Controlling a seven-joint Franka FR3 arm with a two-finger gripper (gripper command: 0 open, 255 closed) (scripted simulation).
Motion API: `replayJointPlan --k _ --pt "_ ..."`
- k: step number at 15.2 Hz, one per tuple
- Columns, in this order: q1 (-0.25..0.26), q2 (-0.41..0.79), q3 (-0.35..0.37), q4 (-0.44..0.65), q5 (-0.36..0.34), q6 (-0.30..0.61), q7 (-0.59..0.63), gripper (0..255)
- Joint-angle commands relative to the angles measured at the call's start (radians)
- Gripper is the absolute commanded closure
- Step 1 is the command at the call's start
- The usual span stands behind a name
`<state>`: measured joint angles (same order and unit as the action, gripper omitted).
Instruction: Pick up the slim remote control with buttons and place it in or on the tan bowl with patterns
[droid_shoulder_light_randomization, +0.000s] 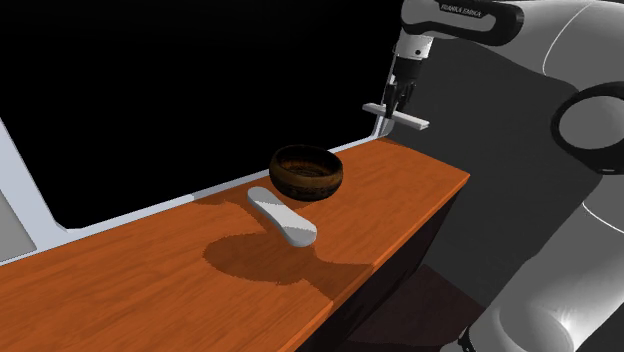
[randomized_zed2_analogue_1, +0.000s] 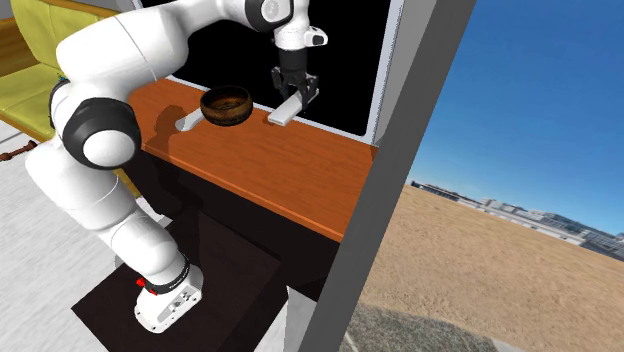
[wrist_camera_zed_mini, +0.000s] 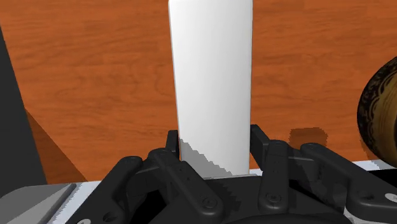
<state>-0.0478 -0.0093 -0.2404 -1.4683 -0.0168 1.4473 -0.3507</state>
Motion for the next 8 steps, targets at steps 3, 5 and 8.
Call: replayJointPlan --k 3,5,8 --pt "0.049 -0.037 0.052 -0.047 -0.005 0.009 0.103 255" --pt "0.073 -0.049 0.079 -0.06 -0.005 0.01 0.154 255" --pt "0.107 -0.058 0.119 -0.069 -0.003 0.009 0.228 255"
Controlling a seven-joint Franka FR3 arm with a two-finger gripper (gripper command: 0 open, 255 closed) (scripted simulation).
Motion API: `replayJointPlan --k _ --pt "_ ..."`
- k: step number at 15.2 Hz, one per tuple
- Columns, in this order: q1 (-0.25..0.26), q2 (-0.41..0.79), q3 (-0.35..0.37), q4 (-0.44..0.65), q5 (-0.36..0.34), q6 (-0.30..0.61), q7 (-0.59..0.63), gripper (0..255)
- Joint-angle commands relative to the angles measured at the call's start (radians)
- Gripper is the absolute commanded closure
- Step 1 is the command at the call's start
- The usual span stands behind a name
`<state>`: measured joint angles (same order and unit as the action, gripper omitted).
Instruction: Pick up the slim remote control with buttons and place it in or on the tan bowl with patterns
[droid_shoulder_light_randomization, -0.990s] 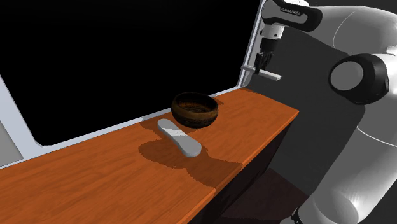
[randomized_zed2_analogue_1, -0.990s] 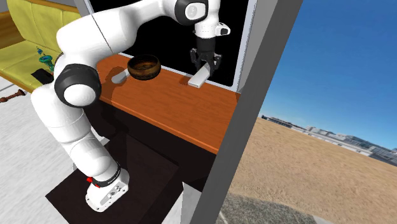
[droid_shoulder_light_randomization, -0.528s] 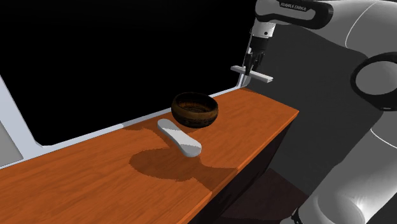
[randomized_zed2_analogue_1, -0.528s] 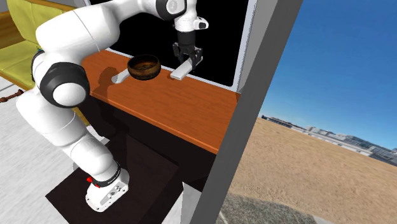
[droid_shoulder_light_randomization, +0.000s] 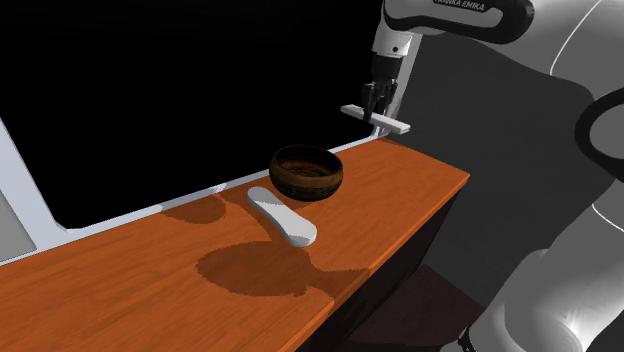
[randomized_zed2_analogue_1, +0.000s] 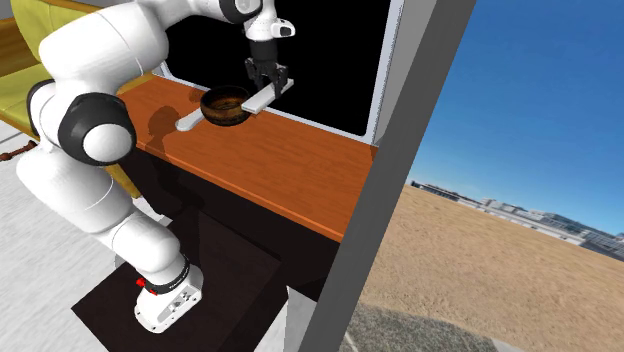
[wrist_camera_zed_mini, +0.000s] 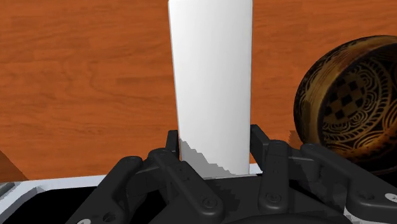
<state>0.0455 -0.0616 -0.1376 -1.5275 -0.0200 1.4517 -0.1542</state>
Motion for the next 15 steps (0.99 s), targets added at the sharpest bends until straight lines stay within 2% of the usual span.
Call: replayJointPlan --k 1,8,15 --pt "0.025 -0.006 0.029 -0.011 0.001 0.004 0.056 255" --pt "0.104 0.019 0.12 0.021 0.011 -0.005 0.227 255" --pt "0.186 0.099 0.205 0.122 0.012 -0.027 0.394 255"
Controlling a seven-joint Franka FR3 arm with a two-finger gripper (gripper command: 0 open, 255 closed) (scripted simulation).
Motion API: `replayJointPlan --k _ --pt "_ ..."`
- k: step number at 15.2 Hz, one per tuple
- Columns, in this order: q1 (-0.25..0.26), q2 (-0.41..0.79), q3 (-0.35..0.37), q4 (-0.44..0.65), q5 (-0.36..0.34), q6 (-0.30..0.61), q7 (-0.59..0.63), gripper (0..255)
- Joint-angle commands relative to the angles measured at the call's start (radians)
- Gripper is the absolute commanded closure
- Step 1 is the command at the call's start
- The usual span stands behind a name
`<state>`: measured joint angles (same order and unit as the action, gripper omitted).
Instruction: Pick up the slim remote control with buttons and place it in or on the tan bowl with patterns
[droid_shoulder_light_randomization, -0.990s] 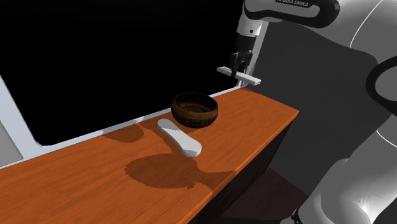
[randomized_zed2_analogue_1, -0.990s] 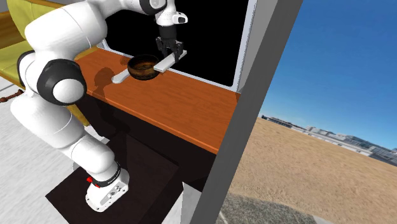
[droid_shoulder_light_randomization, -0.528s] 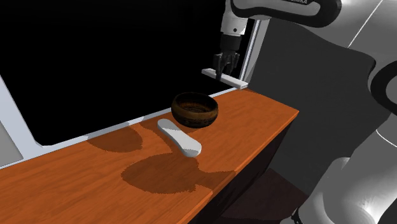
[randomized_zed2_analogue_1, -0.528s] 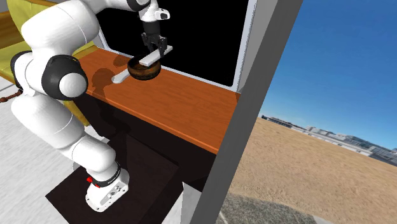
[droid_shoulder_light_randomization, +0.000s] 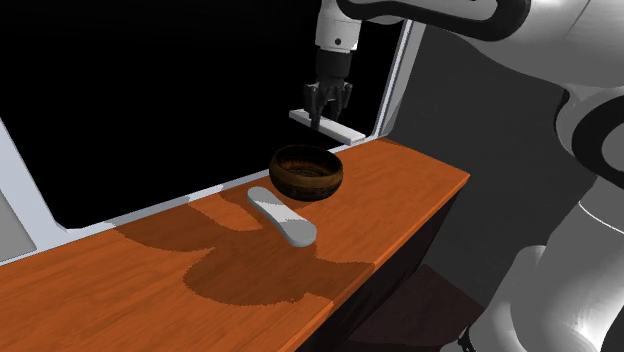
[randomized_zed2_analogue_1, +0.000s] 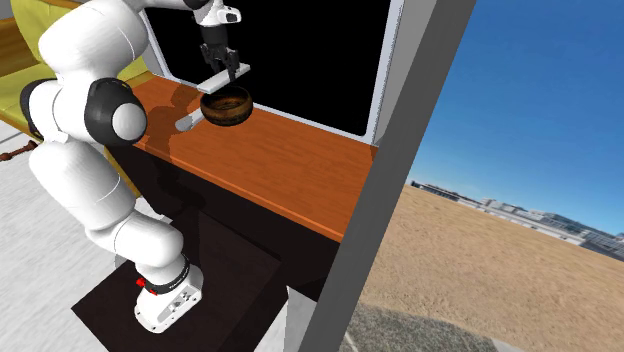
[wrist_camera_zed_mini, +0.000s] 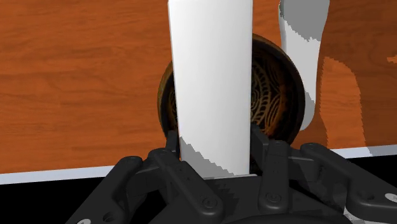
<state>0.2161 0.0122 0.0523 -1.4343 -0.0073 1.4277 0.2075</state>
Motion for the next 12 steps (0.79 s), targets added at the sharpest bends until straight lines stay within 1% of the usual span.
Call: replayJointPlan --k 1,12 --pt "0.031 0.045 0.03 0.054 -0.003 -0.009 0.061 255" --pt "0.029 -0.009 0.028 -0.166 0.002 0.157 0.059 255"
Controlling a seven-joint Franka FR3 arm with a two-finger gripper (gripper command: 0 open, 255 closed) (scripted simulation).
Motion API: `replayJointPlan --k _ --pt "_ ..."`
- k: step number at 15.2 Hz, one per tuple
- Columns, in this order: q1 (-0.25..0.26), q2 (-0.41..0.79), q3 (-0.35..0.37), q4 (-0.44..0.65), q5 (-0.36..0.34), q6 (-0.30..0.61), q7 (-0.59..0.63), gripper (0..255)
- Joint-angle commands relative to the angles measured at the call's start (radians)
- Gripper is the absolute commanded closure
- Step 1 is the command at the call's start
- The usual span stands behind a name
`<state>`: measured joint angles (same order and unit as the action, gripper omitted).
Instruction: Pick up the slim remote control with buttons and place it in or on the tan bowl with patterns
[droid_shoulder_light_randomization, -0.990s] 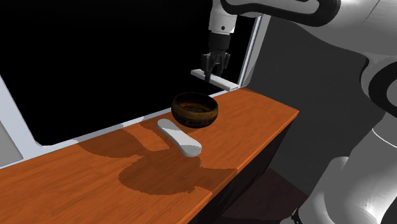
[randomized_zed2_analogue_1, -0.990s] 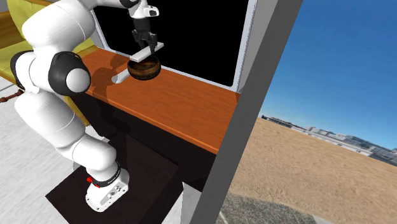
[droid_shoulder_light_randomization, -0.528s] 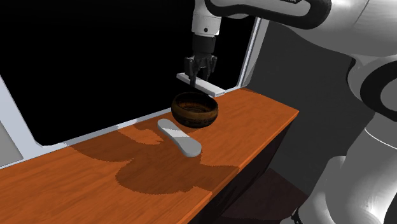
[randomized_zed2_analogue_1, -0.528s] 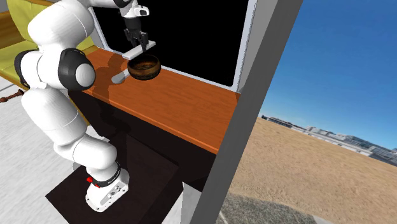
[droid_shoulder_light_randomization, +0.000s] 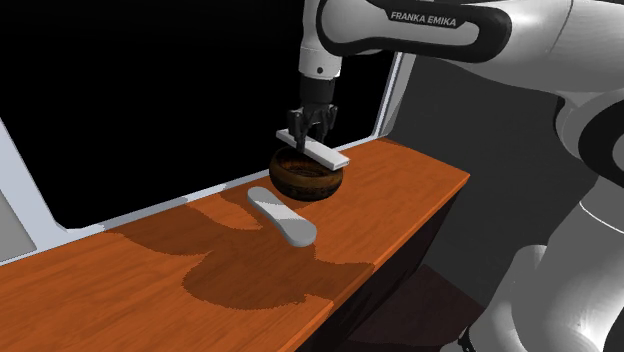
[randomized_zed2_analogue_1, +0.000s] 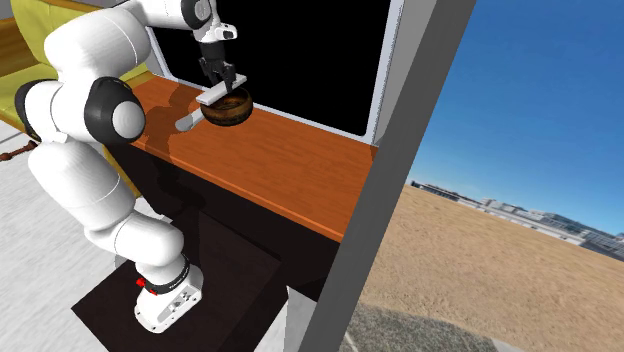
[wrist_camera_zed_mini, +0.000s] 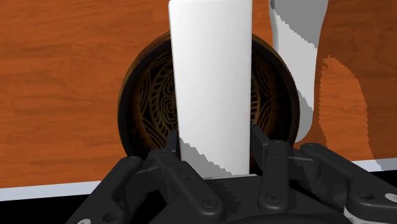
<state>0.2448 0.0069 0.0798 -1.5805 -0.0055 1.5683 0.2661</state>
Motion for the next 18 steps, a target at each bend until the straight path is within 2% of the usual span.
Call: replayJointPlan --k 1,4,11,12,17,18 --pt "0.0 -0.007 0.0 -0.037 0.0 0.031 0.0 255" --pt "0.0 -0.013 0.0 -0.076 0.001 0.063 0.0 255" --pt "0.0 -0.013 0.0 -0.075 0.001 0.063 0.0 255" --pt "0.0 -0.013 0.0 -0.075 0.001 0.063 0.0 0" --pt "0.0 -0.013 0.0 -0.075 0.001 0.063 0.0 0" --pt "0.0 -0.006 0.0 -0.033 0.0 0.028 0.001 0"
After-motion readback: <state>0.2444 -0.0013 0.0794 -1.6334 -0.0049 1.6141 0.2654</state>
